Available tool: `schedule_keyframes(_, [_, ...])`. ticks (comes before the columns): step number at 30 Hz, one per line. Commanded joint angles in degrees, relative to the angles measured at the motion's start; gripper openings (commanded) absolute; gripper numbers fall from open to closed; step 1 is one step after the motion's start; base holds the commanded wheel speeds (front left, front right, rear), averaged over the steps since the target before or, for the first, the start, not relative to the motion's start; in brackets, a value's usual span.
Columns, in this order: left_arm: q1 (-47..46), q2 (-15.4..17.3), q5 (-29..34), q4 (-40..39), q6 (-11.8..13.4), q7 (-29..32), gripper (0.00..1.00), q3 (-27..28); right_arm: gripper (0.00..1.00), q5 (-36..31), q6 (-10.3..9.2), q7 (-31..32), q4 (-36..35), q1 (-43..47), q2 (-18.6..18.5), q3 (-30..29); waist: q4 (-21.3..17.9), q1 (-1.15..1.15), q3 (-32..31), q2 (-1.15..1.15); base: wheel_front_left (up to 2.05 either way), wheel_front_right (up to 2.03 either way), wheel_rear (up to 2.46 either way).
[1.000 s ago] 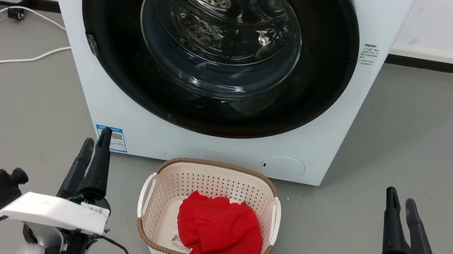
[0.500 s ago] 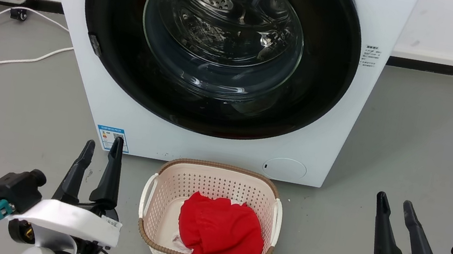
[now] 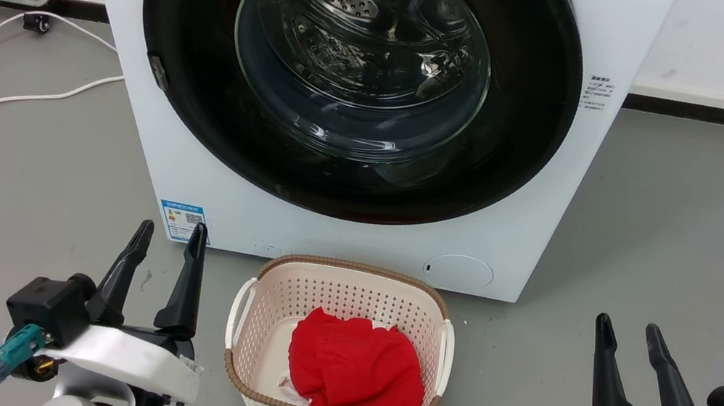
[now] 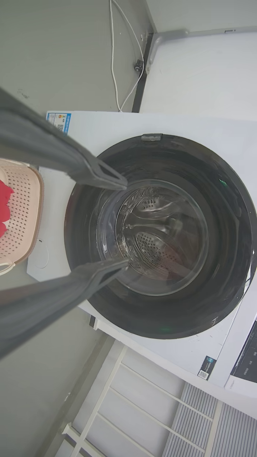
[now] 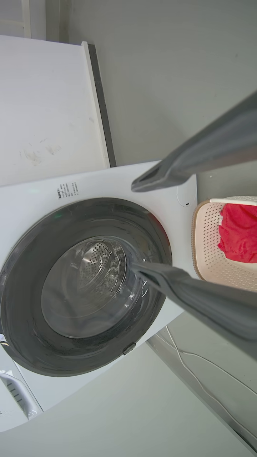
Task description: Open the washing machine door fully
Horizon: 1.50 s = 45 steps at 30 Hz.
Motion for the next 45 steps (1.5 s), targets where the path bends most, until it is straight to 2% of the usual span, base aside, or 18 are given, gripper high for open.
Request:
schedule_keyframes(1, [0.1, 0.4, 1.7, -0.7, 0.1, -0.5, 1.0, -0.2, 1.0, -1.3, -0.02, 0.0, -0.4, 0.2, 0.0, -0.1, 0.1, 0.0, 0.0, 0.0, 0.0, 0.0, 0.0])
schedule_keyframes(25, [0.7, 0.9, 14.6, 0.6, 1.2, -3.5, 1.0, -1.0, 1.0, -13.0, -0.02, -1.4, -0.1, 0.9, 0.0, 0.2, 0.7, 0.0, -0.3, 0.0, 0.0, 0.0, 0.0])
schedule_keyframes(39, [0.9, 0.2, 17.5, 2.7, 0.7, -5.0, 1.0, -0.6, 1.0, -16.7, -0.02, -2.0, 0.6, 1.6, 0.1, 0.2, 1.2, 0.0, -0.5, 0.0, 0.0, 0.0, 0.0])
schedule_keyframes(45, [0.6, 0.0, 16.6, 3.6, 0.5, -4.9, 1.0, -0.2, 1.0, -15.5, -0.02, -1.7, 1.3, 1.3, 0.1, 0.0, 1.1, 0.0, -0.4, 0.0, 0.0, 0.0, 0.0])
